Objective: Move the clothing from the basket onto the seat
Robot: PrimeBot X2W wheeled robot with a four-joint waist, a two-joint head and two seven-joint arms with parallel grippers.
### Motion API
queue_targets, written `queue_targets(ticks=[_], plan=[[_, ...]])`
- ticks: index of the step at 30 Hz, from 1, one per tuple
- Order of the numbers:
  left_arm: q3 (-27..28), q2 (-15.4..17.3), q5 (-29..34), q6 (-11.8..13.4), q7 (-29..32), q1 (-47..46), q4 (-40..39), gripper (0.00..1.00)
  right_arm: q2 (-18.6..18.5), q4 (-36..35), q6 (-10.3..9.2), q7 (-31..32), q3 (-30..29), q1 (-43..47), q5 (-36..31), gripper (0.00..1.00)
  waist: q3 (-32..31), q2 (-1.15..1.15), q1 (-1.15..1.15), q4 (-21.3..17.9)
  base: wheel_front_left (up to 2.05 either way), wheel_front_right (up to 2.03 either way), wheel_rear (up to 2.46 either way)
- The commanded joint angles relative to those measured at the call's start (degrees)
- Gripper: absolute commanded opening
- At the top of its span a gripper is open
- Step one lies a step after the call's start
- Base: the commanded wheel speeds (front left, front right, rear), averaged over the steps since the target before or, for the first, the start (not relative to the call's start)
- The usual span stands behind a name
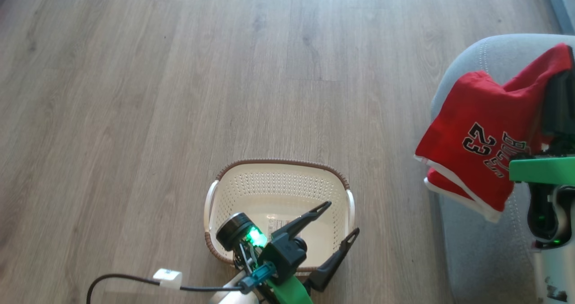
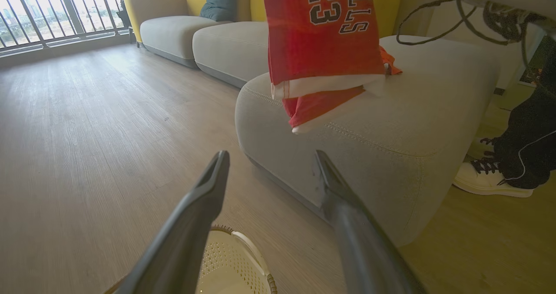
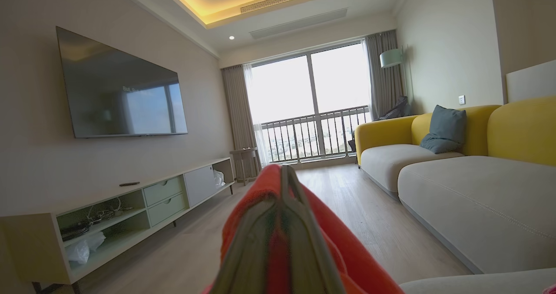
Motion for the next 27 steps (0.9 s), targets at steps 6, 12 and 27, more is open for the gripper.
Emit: queue_targets(ticks=[6,12,27], plan=[[2.7,0.0,0.3,-0.4,-0.3,-0.9,-2.4,1.00,-0.3,-2.3,-0.01,-0.1,0.9,-0.9,-0.5,0.00,0.2,0.00,0.00,-1.8,0.00,0.00,0.00],[3.1,0.0,0.5,-0.5,-0.3,-1.4,-3.6,1.00,-0.5,-3.2,-0.01,-0.1,0.0,-1.7,-0.8,0.00,2.2,0.00,0.00,-5.5,0.00,0.00,0.00],[1.4,0.4,1.8,-0.5,-0.3,-3.5,-4.4,1.00,0.9,-5.5,-0.01,-0.1,-5.0,-1.5,-0.9,0.00,4.9,0.00,0.00,-20.2,0.00,0.00,0.00]])
